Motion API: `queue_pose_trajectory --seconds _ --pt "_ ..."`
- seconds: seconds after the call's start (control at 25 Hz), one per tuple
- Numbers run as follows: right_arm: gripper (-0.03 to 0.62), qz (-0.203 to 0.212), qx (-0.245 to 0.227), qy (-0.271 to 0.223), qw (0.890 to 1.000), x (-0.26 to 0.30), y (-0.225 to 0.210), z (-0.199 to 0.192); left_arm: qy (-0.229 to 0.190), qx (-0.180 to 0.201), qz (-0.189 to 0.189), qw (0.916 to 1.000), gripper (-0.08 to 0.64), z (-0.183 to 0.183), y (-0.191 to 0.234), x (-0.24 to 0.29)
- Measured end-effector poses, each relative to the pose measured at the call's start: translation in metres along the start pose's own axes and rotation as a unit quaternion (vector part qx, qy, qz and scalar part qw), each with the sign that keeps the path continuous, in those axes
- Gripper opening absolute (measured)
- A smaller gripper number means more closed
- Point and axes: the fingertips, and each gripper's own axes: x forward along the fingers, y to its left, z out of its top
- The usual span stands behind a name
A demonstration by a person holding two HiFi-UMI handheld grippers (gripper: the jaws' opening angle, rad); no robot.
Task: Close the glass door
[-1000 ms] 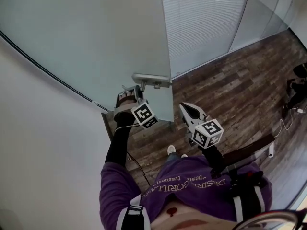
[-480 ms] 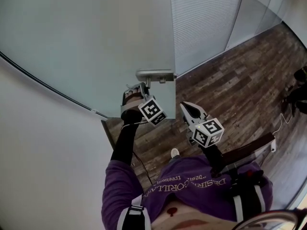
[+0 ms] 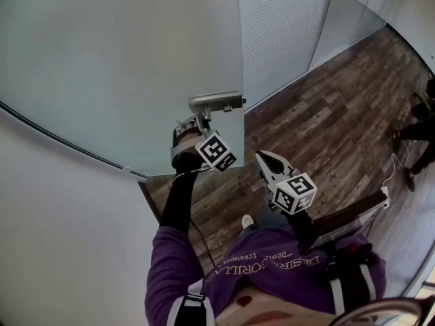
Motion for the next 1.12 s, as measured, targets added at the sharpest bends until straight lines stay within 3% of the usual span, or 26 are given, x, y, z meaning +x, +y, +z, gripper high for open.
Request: queue_pose_trajectory --seconds 0.16,0.52,1.12 --pt "-0.003 -0.002 0.004 -0.002 1.0 0.004 -0.007 -0.001 0.0 -0.01 -0.003 0.9999 0.115 0.004 0.005 0.007" --pt "-0.003 0.036 0.0 -0.001 0.999 0.052 -0.03 0.027 0.015 -0.017 -0.008 0.9997 0.115 0.01 0.023 0.039" --pt "-0.003 0.081 0.004 0.014 0.997 0.091 -0.099 0.062 0.073 -0.054 -0.005 0.9958 0.115 0.016 0.053 0.09"
